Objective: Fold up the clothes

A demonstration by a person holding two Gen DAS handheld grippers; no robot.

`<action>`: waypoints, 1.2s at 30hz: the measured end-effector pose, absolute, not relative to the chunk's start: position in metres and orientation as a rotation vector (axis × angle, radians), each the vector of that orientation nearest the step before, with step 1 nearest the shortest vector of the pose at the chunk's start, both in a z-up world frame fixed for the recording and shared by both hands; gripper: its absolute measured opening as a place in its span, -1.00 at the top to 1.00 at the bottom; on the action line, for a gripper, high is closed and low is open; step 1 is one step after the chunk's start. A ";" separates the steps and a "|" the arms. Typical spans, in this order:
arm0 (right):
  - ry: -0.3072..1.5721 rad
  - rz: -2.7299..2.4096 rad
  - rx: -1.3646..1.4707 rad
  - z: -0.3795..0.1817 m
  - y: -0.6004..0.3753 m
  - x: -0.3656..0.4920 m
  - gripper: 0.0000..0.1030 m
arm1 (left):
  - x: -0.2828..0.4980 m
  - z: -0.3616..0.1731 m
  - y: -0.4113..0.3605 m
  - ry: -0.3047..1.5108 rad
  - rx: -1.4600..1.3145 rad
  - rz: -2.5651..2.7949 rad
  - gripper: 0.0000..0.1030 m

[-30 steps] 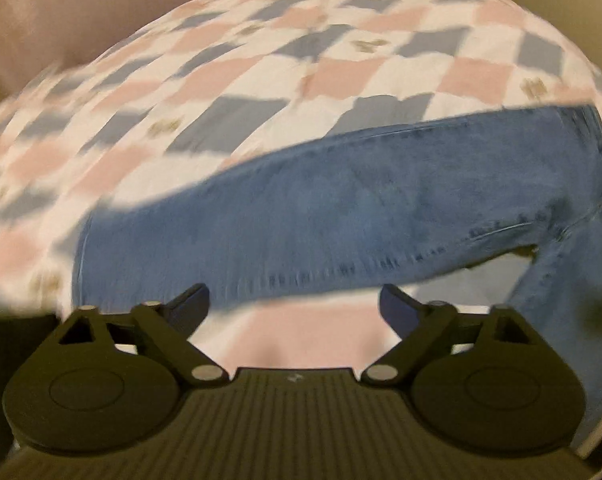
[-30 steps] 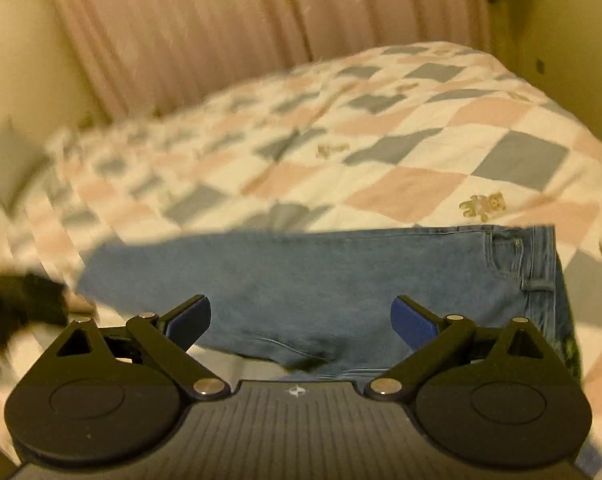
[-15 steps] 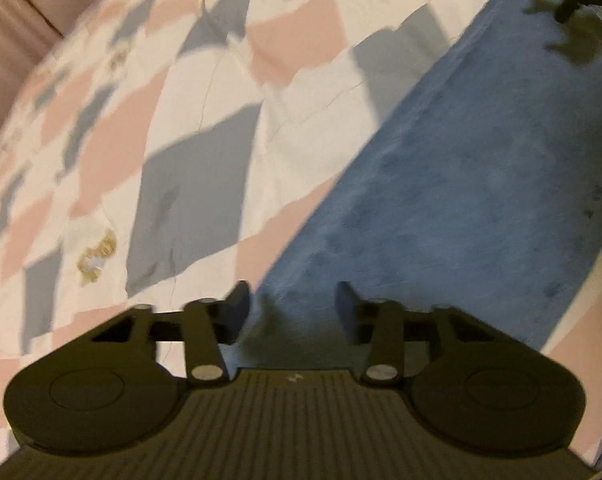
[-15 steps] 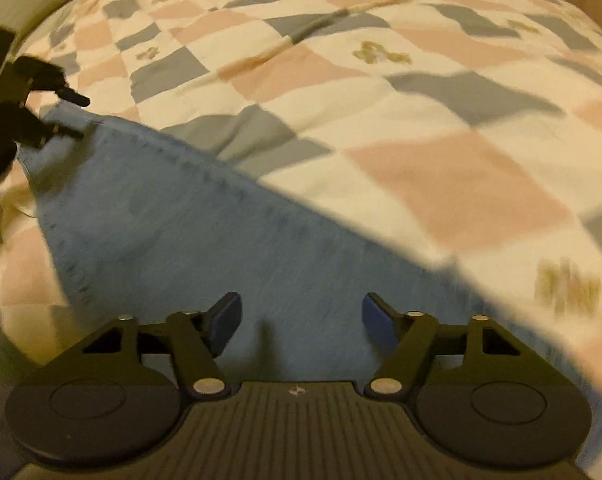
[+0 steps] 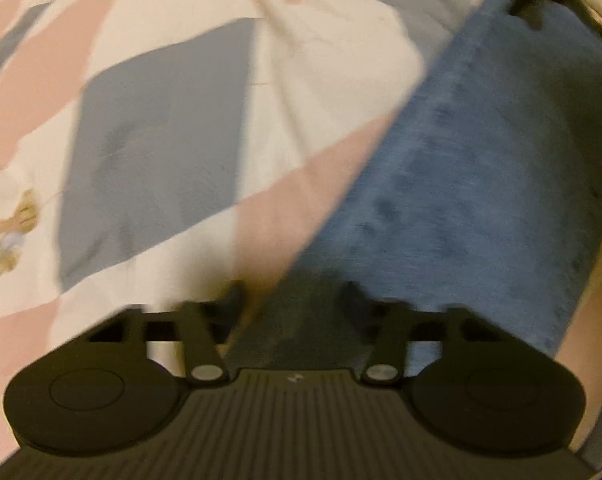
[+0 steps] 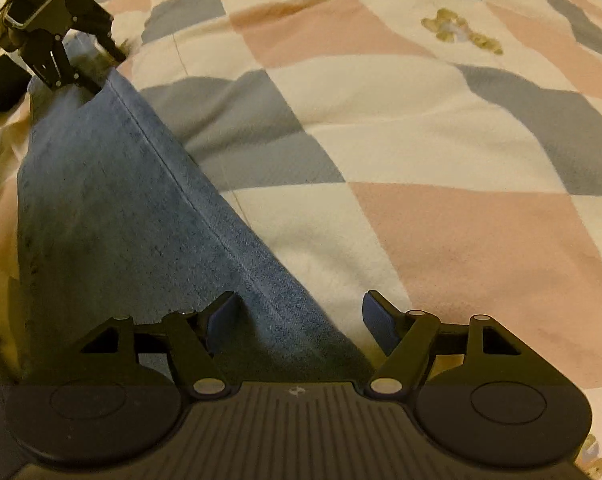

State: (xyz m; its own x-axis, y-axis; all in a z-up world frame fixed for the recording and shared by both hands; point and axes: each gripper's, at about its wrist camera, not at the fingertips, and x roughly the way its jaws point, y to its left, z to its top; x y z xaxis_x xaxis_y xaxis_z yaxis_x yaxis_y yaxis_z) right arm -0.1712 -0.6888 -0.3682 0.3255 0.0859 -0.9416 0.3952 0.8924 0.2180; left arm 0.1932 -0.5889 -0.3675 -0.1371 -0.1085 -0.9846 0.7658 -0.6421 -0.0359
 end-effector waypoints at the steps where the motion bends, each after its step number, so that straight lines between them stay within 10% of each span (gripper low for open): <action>1: 1.239 -0.202 0.459 -0.368 -0.688 -0.172 0.06 | 0.189 -0.368 -0.586 0.729 1.539 -1.854 0.58; 2: 1.244 -0.192 0.465 -0.368 -0.687 -0.173 0.54 | 0.184 -0.368 -0.581 0.684 1.558 -1.856 0.71; 5: 1.233 -0.206 0.400 -0.354 -0.675 -0.177 0.74 | 0.174 -0.363 -0.561 0.520 1.605 -1.838 0.90; 16: 1.061 -0.507 -0.083 -0.243 -0.482 -0.233 0.89 | 0.121 -0.252 -0.418 0.264 1.305 -1.526 0.92; 24: 1.053 -0.535 0.022 -0.225 -0.303 -0.311 0.89 | 0.035 -0.220 -0.224 0.504 1.222 -1.300 0.91; 29: 1.210 -0.411 0.331 -0.266 -0.276 -0.355 0.10 | -0.003 -0.275 -0.142 0.799 1.256 -1.144 0.87; 36: 0.728 -0.914 1.192 -0.269 -0.349 -0.513 -0.15 | 0.000 -0.263 -0.109 1.160 0.636 -1.000 0.49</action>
